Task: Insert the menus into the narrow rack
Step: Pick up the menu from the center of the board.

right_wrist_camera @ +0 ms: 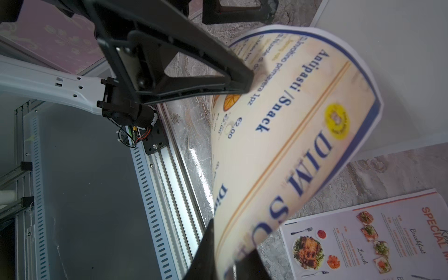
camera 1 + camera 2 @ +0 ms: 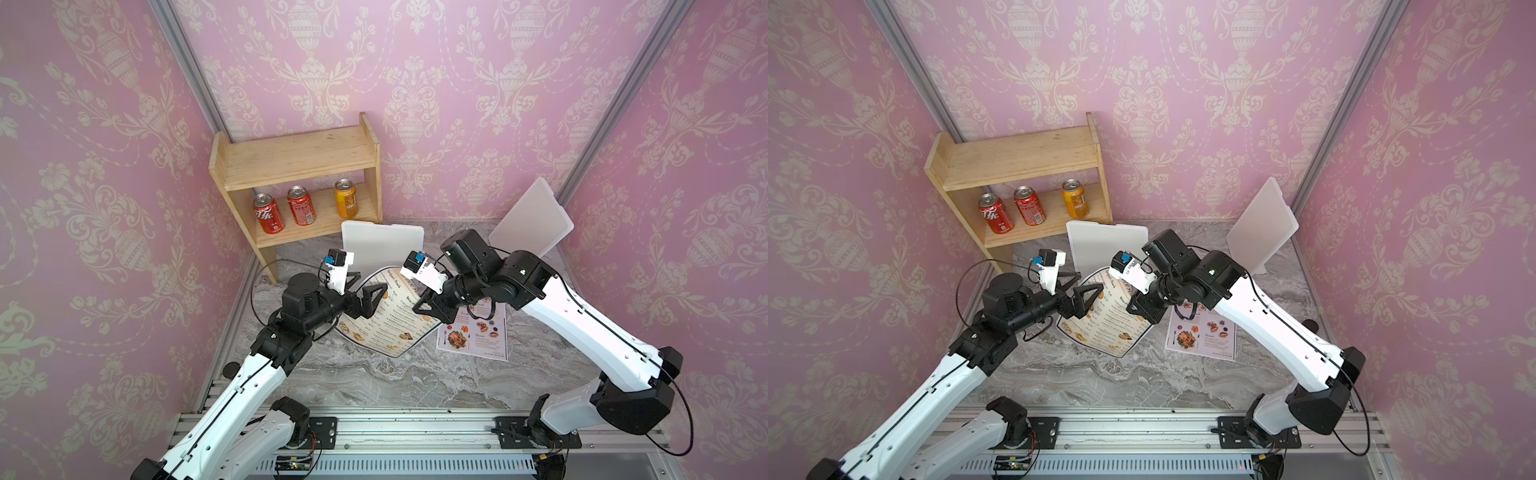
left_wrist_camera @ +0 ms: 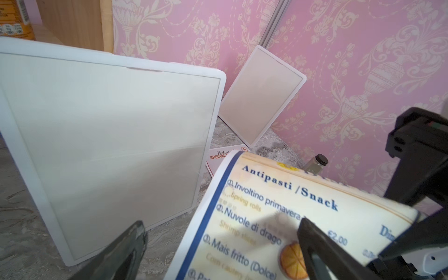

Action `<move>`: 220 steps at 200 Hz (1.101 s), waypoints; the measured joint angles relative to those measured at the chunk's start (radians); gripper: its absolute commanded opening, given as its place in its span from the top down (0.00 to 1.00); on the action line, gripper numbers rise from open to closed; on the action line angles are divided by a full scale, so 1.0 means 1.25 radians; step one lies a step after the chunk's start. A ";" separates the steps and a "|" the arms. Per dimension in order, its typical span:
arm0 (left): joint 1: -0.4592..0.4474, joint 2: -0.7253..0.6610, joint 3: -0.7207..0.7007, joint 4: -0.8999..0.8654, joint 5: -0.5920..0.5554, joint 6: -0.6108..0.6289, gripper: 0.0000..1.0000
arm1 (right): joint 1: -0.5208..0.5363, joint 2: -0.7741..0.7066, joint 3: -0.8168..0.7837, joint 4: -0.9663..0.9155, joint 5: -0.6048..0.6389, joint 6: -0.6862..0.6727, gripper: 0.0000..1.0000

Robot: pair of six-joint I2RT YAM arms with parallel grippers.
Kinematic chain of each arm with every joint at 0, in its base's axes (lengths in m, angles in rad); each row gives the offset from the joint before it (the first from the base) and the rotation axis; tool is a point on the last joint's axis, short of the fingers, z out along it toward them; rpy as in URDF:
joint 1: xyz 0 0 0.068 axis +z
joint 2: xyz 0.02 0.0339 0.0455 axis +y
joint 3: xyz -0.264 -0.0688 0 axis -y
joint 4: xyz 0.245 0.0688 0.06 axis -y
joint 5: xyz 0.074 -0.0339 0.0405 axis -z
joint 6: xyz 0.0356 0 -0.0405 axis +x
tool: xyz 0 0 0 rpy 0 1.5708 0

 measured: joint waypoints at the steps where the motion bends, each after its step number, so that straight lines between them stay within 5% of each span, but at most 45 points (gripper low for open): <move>1: 0.000 -0.001 0.000 -0.001 0.001 0.000 0.02 | -0.001 0.000 0.001 -0.002 -0.001 -0.002 0.80; 132: 0.012 -0.013 0.066 -0.273 0.152 0.110 0.15 | -0.073 0.003 0.060 -0.042 -0.103 -0.078 0.80; 179: 0.018 -0.011 0.066 -0.289 0.239 0.133 0.31 | -0.109 0.009 0.085 -0.049 -0.137 -0.096 0.79; 220: 0.021 -0.019 0.055 -0.290 0.277 0.144 0.60 | -0.127 0.044 0.111 -0.056 -0.163 -0.104 0.79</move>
